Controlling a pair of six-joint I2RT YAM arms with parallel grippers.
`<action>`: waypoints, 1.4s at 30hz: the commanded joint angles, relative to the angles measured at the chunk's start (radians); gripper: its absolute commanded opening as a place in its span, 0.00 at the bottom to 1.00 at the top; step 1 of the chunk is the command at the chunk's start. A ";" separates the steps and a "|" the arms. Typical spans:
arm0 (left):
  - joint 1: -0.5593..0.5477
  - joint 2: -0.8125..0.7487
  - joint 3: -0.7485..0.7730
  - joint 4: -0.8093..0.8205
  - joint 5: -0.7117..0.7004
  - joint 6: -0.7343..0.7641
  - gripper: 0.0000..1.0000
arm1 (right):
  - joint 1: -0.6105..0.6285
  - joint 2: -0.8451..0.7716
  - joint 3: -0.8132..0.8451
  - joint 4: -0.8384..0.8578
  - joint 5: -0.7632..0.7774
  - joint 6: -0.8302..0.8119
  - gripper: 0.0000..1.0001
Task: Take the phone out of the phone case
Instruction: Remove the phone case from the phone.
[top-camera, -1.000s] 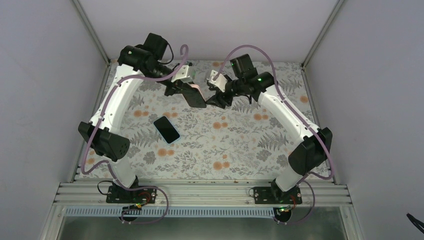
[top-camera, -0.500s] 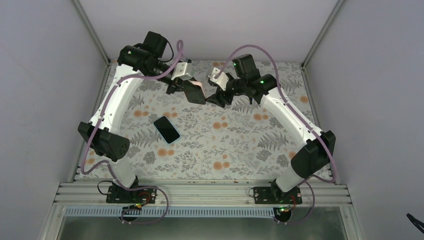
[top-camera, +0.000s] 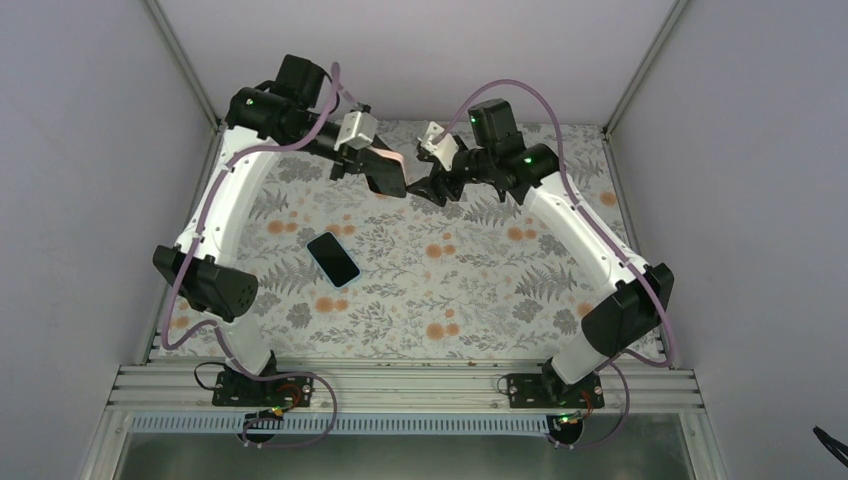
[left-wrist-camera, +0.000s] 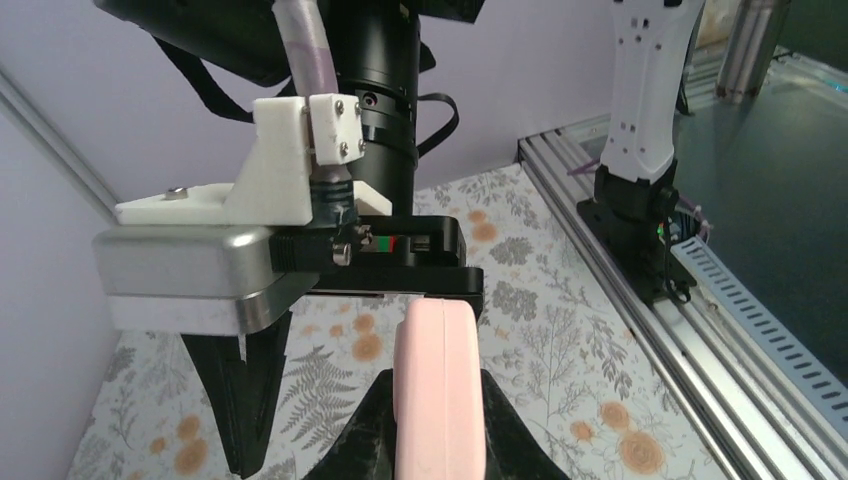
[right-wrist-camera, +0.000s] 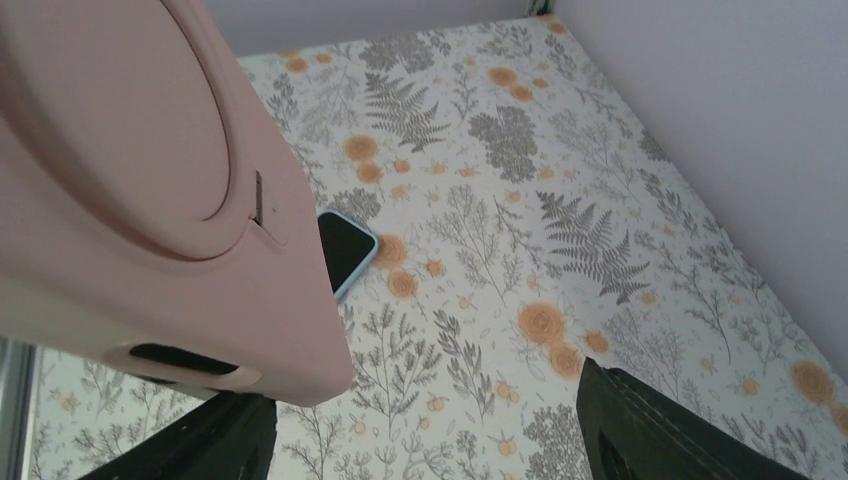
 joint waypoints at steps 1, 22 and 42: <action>0.008 0.021 0.048 -0.005 0.273 -0.007 0.02 | 0.028 0.002 0.047 0.139 -0.113 0.063 0.79; 0.095 0.056 0.079 -0.004 0.534 -0.063 0.02 | 0.033 -0.003 0.030 0.244 -0.171 0.127 0.89; 0.092 0.091 0.076 0.002 0.613 -0.082 0.02 | 0.057 0.050 0.198 0.315 -0.373 0.267 0.90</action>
